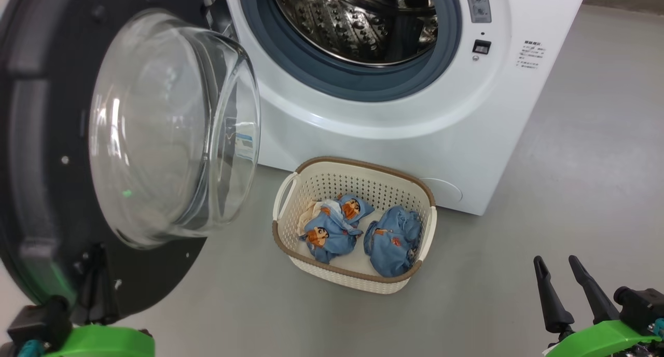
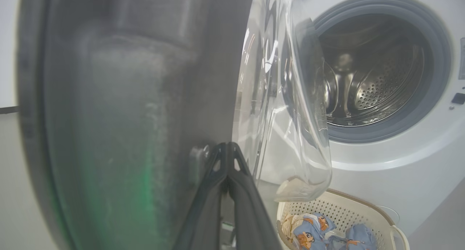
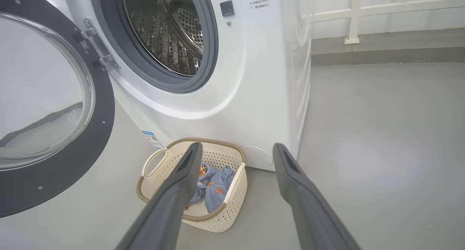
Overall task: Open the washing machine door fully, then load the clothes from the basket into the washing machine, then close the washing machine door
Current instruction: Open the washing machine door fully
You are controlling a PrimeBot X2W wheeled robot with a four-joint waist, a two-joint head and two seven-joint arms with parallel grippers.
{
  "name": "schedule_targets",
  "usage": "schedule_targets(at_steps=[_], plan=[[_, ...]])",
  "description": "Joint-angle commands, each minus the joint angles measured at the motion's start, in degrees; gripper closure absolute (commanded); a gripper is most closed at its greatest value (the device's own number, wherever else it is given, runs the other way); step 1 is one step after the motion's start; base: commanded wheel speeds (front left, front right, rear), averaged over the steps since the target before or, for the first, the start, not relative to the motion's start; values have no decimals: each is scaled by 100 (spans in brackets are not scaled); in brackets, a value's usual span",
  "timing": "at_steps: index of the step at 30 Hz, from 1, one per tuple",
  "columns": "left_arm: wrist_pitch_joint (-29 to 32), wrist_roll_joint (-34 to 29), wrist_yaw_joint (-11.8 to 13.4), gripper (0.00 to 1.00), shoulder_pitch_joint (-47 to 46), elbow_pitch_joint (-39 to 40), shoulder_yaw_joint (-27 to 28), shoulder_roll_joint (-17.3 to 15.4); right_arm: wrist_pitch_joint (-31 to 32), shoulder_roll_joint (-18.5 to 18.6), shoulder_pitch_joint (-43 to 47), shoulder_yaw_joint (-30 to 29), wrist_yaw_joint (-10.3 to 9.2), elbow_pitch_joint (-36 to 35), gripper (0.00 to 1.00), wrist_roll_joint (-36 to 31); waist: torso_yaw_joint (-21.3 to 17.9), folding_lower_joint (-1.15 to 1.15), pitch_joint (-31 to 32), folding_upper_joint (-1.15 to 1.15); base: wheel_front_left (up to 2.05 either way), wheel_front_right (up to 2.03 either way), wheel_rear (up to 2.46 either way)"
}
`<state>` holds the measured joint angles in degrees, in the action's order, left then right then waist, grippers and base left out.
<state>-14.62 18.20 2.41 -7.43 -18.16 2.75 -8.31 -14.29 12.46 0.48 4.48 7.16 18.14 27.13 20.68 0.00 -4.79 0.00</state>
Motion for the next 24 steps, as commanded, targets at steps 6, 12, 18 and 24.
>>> schedule_targets(at_steps=[6, 12, 18, 24], plan=[[-38, -125, 156, 100, -499, 14, 641, -338, -71, 131, -222, 46, 33, -153, 0, -94, 81, 0, -172, 0, 0, 0, 0], [-38, -205, 164, 100, -742, -159, 953, -490, -71, 175, -305, 20, 33, -159, 0, -104, 151, 0, -320, 0, 0, 0, 0], [-38, -339, 63, 100, -1057, -564, 1204, -704, -71, 199, -393, 30, 33, -172, 0, -121, 178, 0, -461, 0, 0, 0, 0], [-38, -481, -27, 100, -1462, -1065, 1406, -934, -71, 277, -509, 35, 33, -209, 0, -115, 143, 0, -658, 0, 0, 0, 0]])
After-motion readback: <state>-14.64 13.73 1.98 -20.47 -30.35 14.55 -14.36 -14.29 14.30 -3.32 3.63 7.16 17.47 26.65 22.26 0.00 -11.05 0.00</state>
